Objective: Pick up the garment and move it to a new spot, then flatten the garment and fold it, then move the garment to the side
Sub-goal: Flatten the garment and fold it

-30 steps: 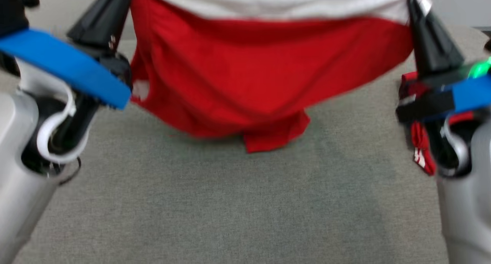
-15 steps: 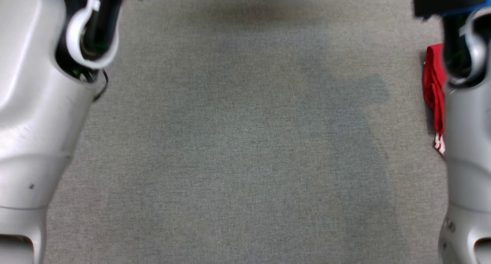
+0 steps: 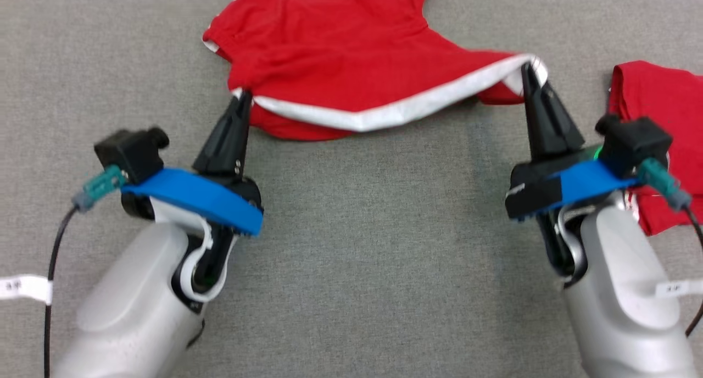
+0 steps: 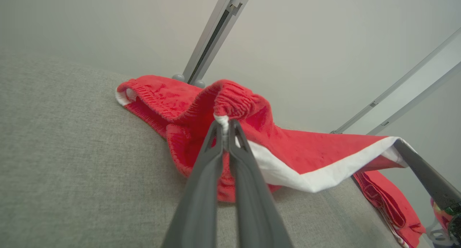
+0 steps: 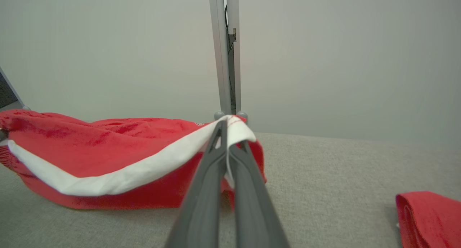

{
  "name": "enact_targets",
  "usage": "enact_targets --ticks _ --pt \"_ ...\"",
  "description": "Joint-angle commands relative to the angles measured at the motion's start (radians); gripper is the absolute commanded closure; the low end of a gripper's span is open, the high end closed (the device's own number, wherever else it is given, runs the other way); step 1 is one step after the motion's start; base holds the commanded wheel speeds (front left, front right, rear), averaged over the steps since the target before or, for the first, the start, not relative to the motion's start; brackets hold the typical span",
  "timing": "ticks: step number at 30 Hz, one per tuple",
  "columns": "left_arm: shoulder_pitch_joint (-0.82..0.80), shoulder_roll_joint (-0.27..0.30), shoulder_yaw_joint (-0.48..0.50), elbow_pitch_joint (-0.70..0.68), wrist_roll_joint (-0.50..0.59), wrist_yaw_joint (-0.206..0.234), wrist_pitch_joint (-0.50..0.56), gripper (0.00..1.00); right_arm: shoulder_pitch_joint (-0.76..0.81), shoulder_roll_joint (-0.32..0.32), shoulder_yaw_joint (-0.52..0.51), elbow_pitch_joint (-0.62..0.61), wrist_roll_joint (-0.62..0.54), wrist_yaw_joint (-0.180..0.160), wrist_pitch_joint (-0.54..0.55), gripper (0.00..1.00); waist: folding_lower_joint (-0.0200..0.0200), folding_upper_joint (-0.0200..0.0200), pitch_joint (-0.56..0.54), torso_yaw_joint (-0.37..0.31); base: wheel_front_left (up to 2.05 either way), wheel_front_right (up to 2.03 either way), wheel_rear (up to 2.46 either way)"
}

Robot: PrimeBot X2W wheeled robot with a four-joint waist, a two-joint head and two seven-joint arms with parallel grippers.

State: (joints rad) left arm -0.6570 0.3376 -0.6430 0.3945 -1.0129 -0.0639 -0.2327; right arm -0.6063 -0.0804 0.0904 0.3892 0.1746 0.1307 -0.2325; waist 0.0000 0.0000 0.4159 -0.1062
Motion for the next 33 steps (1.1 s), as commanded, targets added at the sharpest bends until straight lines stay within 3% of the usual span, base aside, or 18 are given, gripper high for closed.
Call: enact_targets --ticks 1,7,15,21,26,33 --pt "0.040 0.004 0.009 -0.024 -0.003 -0.007 -0.014 1.00 0.049 0.007 0.001 -0.018 0.015 0.000 -0.013 1.00 0.0000 0.0000 -0.021 -0.005 0.00 0.00 0.00" --pt "0.187 0.019 0.038 -0.126 0.033 -0.001 -0.030 1.00 0.209 0.022 -0.055 -0.123 0.019 0.000 -0.031 1.00 0.0000 0.0000 -0.126 -0.002 0.00 0.00 0.00" --pt "0.402 0.057 0.062 -0.366 0.065 0.048 -0.031 1.00 0.462 0.029 -0.112 -0.404 0.013 0.000 -0.032 1.00 0.0000 0.0000 -0.281 0.006 0.00 0.00 0.00" --pt "0.549 0.130 0.048 -0.561 0.056 0.127 0.019 1.00 0.627 0.030 -0.131 -0.584 0.005 0.000 0.040 1.00 0.0000 0.0000 -0.297 0.013 0.00 0.00 0.00" --pt "0.589 0.151 0.024 -0.609 0.041 0.157 0.072 1.00 0.638 0.030 -0.143 -0.585 0.028 0.000 0.089 1.00 0.0000 0.0000 -0.257 0.041 0.00 0.00 0.00" --pt "0.538 0.050 0.038 -0.542 -0.047 0.178 0.097 1.00 0.481 0.028 -0.171 -0.476 0.009 0.000 0.134 1.00 0.0000 0.0000 -0.163 0.096 0.00 0.00 0.00"
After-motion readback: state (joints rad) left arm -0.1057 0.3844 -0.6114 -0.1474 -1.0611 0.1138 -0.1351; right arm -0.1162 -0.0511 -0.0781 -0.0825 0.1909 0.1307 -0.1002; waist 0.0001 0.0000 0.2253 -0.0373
